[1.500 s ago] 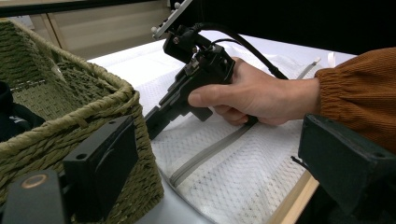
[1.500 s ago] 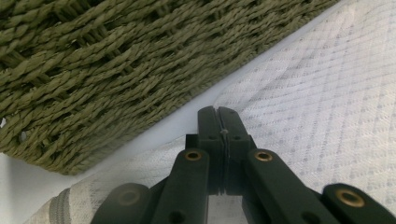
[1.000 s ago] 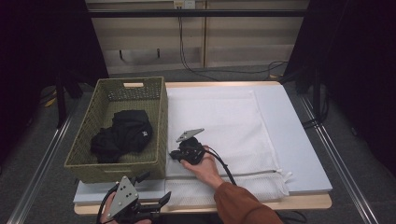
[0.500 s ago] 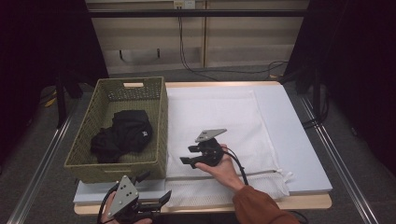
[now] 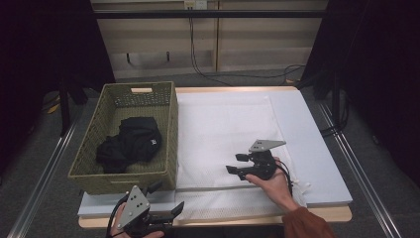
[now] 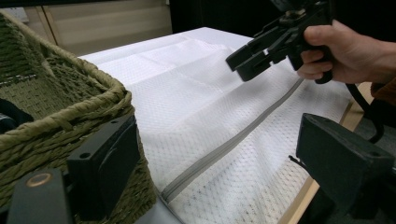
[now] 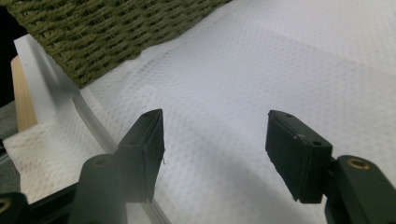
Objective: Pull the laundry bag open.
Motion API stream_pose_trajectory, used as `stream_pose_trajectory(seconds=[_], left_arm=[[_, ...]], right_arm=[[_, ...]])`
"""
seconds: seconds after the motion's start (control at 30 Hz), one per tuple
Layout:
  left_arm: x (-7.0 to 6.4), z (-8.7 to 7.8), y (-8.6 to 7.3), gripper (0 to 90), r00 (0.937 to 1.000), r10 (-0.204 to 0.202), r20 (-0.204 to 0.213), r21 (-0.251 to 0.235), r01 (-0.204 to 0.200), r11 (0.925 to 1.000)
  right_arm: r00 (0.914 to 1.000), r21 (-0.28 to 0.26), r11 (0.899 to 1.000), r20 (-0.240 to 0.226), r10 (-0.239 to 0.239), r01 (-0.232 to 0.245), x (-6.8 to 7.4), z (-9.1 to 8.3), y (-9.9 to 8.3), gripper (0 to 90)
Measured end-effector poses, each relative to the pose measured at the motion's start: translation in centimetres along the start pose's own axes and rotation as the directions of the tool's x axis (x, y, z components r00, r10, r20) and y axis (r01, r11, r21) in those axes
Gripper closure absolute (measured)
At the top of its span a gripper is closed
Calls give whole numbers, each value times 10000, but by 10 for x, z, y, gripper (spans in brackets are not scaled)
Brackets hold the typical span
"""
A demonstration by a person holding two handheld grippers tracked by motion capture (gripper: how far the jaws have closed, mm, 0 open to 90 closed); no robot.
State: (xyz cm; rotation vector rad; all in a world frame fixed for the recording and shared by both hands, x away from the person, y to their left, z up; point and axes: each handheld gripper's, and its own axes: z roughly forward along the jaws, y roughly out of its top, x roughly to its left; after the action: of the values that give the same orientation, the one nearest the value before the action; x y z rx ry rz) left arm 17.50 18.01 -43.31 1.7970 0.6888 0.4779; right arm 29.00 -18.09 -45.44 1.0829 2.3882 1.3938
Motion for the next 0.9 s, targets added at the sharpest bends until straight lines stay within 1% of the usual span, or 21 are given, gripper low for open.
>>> stream_pose_trajectory(seconds=[0.1, 0.2, 0.27, 0.3, 0.33, 0.37, 0.4, 0.43, 0.47, 0.5, 0.53, 0.57, 0.6, 0.63, 0.67, 0.7, 0.73, 0.8, 0.83, 0.87, 0.9], left_arm=[[1, 2, -1, 130, 9999, -142, 61, 7, 142, 9999], [1, 4, -1, 128, 9995, -308, -12, -37, 308, 9995], [0, 5, 0, 130, 9996, -286, 60, 46, 286, 9996], [-1, 6, -1, 153, 9995, -258, 176, -8, 258, 9997], [-2, 6, 0, 175, 9997, -130, 215, 71, 128, 9999], [-3, 8, 0, 177, 9993, -198, 323, 4, 198, 9998], [-4, 8, 0, 183, 9995, -145, 286, 54, 143, 9999], [-5, 9, 0, 193, 9994, -216, 271, 22, 216, 9998], [-5, 9, 2, 200, 9997, -105, 229, 65, 104, 9999], [-5, 9, 2, 214, 9997, -105, 229, 65, 104, 9999], [-6, 8, 4, 225, 9998, -3, 213, -29, 4, 10000], [-5, 8, 5, 229, 9998, -33, 209, -70, 35, 10000], [-5, 8, 5, 231, 9997, -15, 241, -54, 17, 10000], [-5, 8, 4, 233, 9999, -13, 169, 9, 13, 10000], [-6, 9, 4, 238, 9999, -23, 150, -22, 23, 10000], [-6, 9, 4, 244, 9999, -42, 123, -43, 42, 10000], [-6, 9, 4, 244, 9999, -11, 121, -35, 11, 10000], [-7, 11, 5, 252, 9998, 67, 165, 16, -68, 10000], [-7, 13, 5, 252, 9997, 46, 239, 37, -47, 10000], [-8, 15, 6, 252, 9997, 19, 226, 107, -22, 9999], [-8, 17, 6, 255, 9996, 39, 285, 114, -43, 9999]], right_arm=[[9996, 54, 9999, 268, -93, 92, -4, -11, -6, 377], [9979, 14, 9999, 627, -146, 146, -10, -27, -13, 392], [9977, -144, 9999, 682, -31, 41, -13, -35, -17, 381], [9983, -221, 9998, 580, 6, 6, -15, -40, -18, 380], [9987, -309, 9995, 512, -37, 53, -15, -44, -20, 381], [9988, -420, 9991, 481, -52, 72, -16, -49, -22, 381], [9985, -540, 9985, 543, -2, 31, -17, -53, -24, 379], [9981, -557, 9984, 612, -47, 81, -17, -59, -27, 367], [9973, -572, 9983, 727, -40, 82, -18, -62, -29, 369], [9956, -516, 9986, 934, -67, 116, -19, -68, -33, 384], [9942, -382, 9992, 1076, -49, 91, -20, -72, -35, 389], [9938, -350, 9994, 1111, -31, 71, -21, -76, -37, 382], [9941, -342, 9994, 1083, 42, -5, -22, -80, -40, 380], [9942, -297, 9995, 1069, 151, -120, -23, -85, -42, 412], [9936, -256, 9995, 1112, 193, -166, -24, -88, -44, 417], [9924, -264, 9996, 1215, 173, -142, -24, -92, -46, 415], [9914, -222, 9993, 1261, 339, -313, -24, -97, -47, 410], [9907, -206, 9978, 1193, 653, -633, -25, -105, -51, 406], [9913, -174, 9978, 1142, 655, -640, -26, -108, -54, 402], [9905, -156, 9971, 1150, 759, -746, -26, -112, -57, 378], [9909, -120, 9961, 1021, 876, -869, -26, -116, -60, 363]])
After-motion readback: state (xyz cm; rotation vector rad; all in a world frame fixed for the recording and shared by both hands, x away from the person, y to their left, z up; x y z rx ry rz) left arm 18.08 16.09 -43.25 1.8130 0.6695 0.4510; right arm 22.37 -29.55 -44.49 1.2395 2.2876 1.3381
